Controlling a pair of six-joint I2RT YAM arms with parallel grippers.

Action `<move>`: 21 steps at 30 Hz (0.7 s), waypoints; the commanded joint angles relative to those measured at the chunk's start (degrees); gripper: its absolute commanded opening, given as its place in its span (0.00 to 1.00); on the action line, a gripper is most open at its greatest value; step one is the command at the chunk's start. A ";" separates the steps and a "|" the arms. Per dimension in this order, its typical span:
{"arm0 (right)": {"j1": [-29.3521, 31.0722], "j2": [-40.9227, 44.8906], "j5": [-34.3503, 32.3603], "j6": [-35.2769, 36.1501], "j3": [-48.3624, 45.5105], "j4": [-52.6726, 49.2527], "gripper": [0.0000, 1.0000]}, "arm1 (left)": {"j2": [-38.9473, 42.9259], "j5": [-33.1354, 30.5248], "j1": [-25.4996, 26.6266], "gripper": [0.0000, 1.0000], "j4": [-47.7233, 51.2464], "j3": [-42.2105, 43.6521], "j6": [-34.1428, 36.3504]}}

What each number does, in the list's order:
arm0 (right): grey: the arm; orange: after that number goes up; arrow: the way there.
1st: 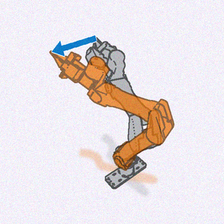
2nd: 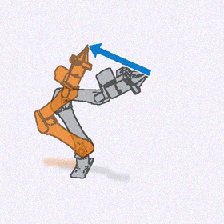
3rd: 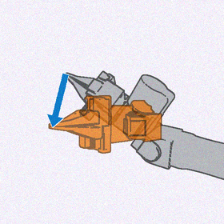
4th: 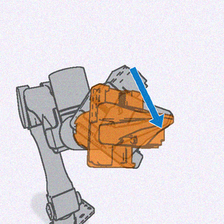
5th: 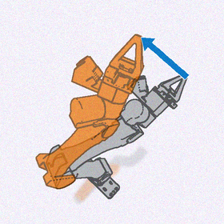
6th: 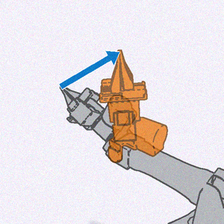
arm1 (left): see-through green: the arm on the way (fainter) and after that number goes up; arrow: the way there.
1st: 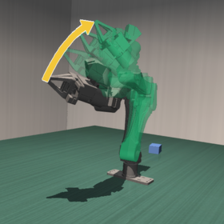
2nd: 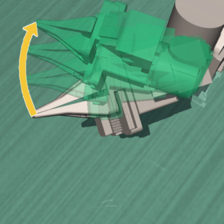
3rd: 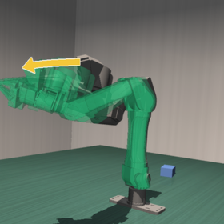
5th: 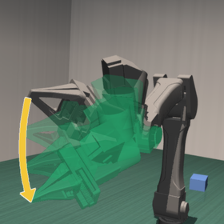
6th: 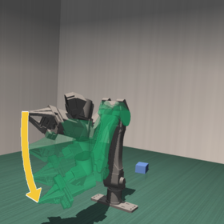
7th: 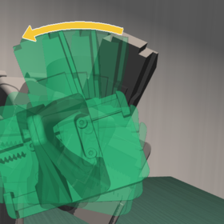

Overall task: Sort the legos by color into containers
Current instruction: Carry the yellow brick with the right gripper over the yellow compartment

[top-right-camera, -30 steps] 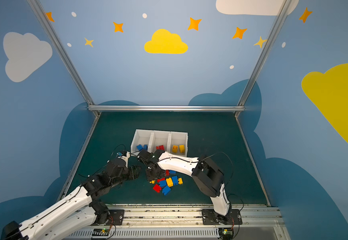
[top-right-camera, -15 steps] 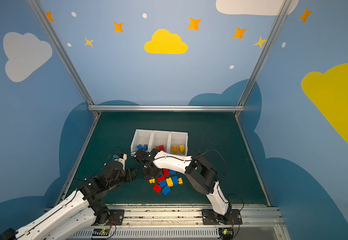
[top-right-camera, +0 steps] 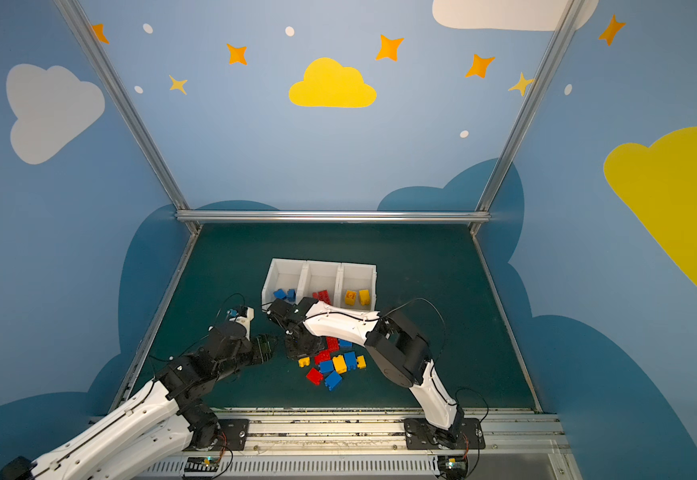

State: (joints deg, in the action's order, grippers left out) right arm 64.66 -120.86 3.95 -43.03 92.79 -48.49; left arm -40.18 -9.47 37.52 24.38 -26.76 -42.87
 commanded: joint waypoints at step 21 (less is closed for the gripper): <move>-28.02 11.58 -8.11 18.85 6.38 -8.38 0.23 | -1.69 2.09 -0.69 0.60 -0.99 0.22 0.54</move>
State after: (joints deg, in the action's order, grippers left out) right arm 37.36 -107.00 -3.64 -27.27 96.51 -54.74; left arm -41.71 -8.34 37.12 23.90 -26.76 -42.85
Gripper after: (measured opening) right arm 0.332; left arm 0.597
